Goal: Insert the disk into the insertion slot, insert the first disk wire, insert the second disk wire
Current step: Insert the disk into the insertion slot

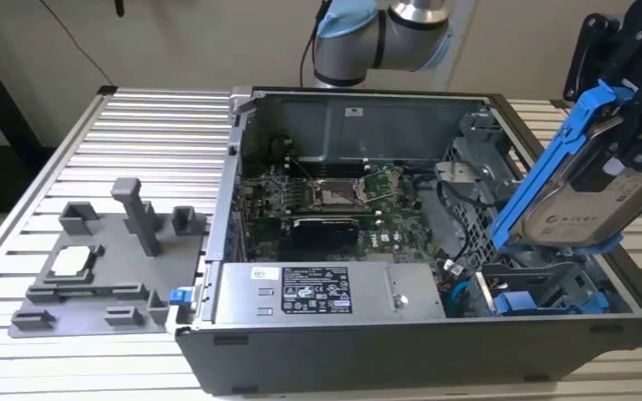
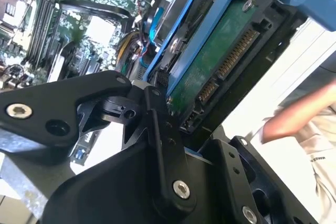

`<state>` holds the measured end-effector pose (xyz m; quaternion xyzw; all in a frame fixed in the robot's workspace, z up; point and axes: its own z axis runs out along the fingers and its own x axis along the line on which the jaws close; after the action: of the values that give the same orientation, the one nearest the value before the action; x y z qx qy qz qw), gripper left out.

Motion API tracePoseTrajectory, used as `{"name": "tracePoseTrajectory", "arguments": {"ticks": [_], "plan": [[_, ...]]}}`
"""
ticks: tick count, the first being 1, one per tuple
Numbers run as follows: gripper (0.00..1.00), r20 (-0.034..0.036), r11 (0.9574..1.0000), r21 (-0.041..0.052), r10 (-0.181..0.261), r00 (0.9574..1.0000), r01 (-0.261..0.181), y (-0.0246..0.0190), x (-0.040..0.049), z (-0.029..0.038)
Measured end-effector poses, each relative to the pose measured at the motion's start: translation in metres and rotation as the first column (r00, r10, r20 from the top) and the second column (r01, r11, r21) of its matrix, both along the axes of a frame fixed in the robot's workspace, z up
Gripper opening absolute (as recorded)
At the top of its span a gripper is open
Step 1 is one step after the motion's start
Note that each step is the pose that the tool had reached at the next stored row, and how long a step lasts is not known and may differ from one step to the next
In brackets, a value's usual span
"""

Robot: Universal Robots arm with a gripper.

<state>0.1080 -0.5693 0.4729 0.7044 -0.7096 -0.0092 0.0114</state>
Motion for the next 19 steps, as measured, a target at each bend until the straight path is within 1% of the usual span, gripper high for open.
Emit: {"name": "tracePoseTrajectory", "arguments": {"ticks": [3,8,10,16,19], "plan": [[0.33,0.0038,1.0000,-0.0001,0.006,1.0000,-0.006,-0.0001,0.0001,-0.0032],[0.33,0.0039,1.0000,-0.0002,0.006,1.0000,-0.006,-0.0001,0.0001,-0.0033],[0.33,0.0041,1.0000,0.0001,0.006,1.0000,-0.006,-0.0001,0.0001,-0.0045],[0.33,0.0047,1.0000,-0.0001,0.006,1.0000,-0.006,-0.0006,0.0007,-0.0133],[0.33,0.0068,1.0000,0.0001,0.006,1.0000,-0.006,-0.0008,0.0010,-0.0187]]}}
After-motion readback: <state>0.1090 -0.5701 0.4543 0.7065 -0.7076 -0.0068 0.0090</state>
